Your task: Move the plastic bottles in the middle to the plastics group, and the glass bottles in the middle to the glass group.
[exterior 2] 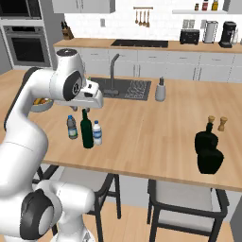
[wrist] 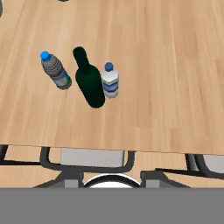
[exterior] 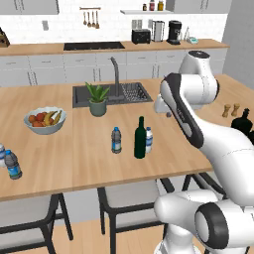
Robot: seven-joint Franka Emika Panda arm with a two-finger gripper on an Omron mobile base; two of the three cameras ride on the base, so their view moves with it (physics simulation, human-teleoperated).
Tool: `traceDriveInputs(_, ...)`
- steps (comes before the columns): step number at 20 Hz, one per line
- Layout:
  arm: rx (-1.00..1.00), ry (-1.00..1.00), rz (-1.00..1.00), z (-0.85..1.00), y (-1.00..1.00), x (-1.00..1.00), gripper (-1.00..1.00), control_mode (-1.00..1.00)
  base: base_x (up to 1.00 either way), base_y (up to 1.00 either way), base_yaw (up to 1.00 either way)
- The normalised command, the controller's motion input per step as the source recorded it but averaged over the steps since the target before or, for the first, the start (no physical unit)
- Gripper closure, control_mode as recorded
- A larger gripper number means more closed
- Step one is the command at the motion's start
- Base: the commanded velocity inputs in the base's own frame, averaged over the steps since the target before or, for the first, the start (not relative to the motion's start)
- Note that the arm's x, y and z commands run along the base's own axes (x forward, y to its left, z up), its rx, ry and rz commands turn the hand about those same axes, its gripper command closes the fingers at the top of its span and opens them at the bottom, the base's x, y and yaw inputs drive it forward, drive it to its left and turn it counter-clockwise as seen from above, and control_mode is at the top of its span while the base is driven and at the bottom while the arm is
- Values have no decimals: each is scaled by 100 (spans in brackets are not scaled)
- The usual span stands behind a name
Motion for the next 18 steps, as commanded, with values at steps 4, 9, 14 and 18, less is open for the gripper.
traceDriveInputs(4,-1,-1,1,-3,0,-14,-100,-100,0,0,0)
traceDriveInputs(9,-3,-3,6,-21,22,-32,-100,-100,0,0,0)
traceDriveInputs(14,0,0,21,-14,40,17,-100,-100,0,0,0)
traceDriveInputs(18,0,-1,29,-11,36,60,-100,-100,0,0,0)
